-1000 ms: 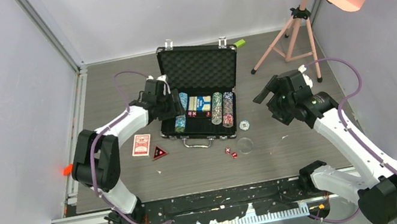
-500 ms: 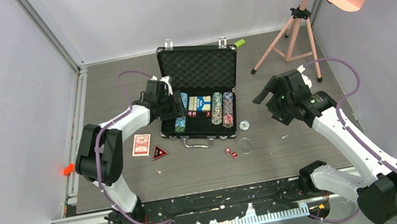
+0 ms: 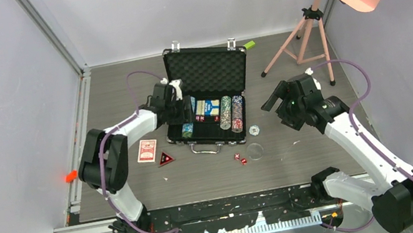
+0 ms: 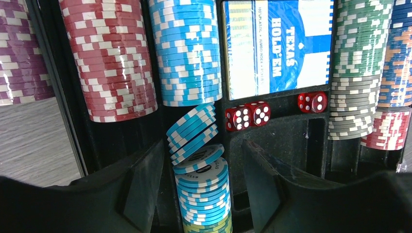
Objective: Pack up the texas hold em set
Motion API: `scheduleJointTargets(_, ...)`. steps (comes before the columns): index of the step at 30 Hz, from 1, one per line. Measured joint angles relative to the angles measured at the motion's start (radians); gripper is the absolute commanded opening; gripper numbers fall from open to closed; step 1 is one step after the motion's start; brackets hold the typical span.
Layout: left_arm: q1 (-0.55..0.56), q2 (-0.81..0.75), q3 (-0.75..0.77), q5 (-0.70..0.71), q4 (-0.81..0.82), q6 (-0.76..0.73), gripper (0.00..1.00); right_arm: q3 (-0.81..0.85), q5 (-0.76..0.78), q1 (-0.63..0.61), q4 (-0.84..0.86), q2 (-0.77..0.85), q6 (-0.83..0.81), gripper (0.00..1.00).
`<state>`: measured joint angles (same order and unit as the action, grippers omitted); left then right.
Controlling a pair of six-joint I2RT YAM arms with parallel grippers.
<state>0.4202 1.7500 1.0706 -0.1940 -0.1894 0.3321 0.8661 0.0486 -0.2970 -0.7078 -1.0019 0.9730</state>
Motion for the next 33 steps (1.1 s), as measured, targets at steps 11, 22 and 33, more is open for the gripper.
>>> scheduleJointTargets(11, 0.019, -0.064, -0.021, 0.003, 0.005, -0.005, 0.74, 0.0, -0.018, 0.0, 0.009, 0.045, -0.039, 0.91)
scheduleJointTargets(22, 0.026, -0.279, -0.021, 0.006, -0.087, 0.004, 1.0, 0.011, 0.076, 0.0, -0.035, 0.0, -0.133, 0.98)
scheduleJointTargets(33, 0.026, -0.511, -0.114, 0.071, -0.183, 0.033, 1.0, 0.027, 0.198, -0.043, -0.077, -0.19, -0.186, 0.93)
